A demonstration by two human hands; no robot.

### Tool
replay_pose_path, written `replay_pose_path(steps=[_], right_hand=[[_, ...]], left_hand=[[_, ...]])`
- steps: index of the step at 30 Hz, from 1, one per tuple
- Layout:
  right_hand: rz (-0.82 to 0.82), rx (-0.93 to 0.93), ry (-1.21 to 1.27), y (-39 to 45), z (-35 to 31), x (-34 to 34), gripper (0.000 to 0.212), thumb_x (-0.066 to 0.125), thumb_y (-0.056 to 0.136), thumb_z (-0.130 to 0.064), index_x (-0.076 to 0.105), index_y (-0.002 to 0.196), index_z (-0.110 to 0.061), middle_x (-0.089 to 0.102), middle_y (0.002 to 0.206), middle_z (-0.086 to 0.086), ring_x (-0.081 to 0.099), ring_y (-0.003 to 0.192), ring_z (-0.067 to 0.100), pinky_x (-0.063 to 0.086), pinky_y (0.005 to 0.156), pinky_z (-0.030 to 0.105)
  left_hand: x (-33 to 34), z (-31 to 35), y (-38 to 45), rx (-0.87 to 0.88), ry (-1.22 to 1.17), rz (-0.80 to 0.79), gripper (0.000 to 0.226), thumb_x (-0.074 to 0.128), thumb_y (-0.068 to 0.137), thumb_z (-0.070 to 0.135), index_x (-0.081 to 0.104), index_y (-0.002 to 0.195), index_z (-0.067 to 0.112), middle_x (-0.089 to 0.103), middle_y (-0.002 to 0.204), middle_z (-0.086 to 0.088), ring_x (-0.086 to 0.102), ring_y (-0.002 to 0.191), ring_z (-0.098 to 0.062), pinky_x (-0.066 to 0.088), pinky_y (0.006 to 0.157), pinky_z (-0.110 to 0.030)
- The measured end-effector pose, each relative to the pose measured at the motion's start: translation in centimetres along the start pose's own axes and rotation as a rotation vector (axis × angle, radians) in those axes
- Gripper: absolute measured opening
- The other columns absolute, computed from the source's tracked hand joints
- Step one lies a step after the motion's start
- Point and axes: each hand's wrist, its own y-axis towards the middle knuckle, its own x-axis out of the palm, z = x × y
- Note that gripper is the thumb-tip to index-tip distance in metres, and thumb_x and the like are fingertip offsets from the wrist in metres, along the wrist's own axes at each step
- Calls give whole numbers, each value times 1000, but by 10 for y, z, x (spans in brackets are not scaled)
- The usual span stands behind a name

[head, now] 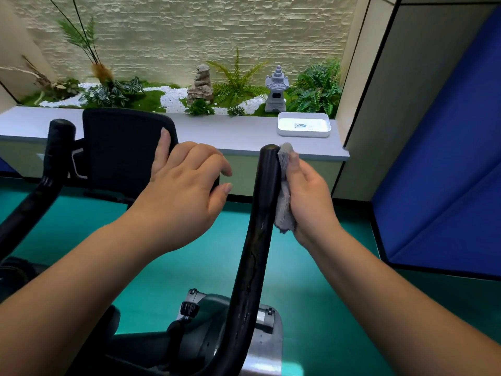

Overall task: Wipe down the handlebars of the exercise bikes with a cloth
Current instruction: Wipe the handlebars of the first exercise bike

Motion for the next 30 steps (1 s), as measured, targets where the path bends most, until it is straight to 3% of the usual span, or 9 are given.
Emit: replay_pose_path(steps=[2,6,10,14,19,25,30], right_hand=[[16,0,-55,-12,14,-7,43,55,86,-53,69,96,-14,63,78,6,56,71,20,47,66,37],[57,-33,-127,-19,20,-19,11,62,91,-32,72,93,-29,66,77,-7,57,68,20,54,66,46],[46,-136,-257,-11,4,-24,10,57,94,-25,67,94,-25,70,84,2,69,73,15,56,68,33],[52,-123,-307,-11,7,-29,9,61,91,-21,63,99,-16,67,79,4,67,63,13,53,61,27],[34,-124,-262,-8,3,-27,11,67,86,-11,63,96,-15,67,89,4,67,61,16,58,65,33],[-2,-146,-236,-14,4,-23,15,62,89,-5,62,101,-15,67,92,2,66,66,10,53,66,21],[62,-122,-129,-11,1,-18,22,63,88,-4,68,106,-16,71,94,0,68,69,8,54,67,22]], left_hand=[[0,0,-1,-1,-2,4,35,29,90,43,54,105,24,50,113,7,38,118,-19,-19,113,-38],[0,-1,0,3,-6,3,36,28,90,43,55,105,24,50,113,7,38,118,-19,-18,114,-39],[0,-1,0,4,-8,3,36,28,90,44,54,105,25,50,113,8,39,118,-19,-17,114,-39],[0,-2,-1,1,-4,3,37,28,89,45,55,106,25,50,114,9,38,118,-18,-18,114,-38],[0,-2,0,4,0,3,38,27,89,46,54,106,26,50,114,9,38,119,-17,-19,114,-38],[-1,-2,0,2,-6,6,38,27,88,46,54,106,26,50,113,9,38,119,-18,-19,113,-38],[1,-2,0,-1,-3,8,37,27,88,46,54,106,27,49,113,9,37,119,-18,-19,113,-38]])
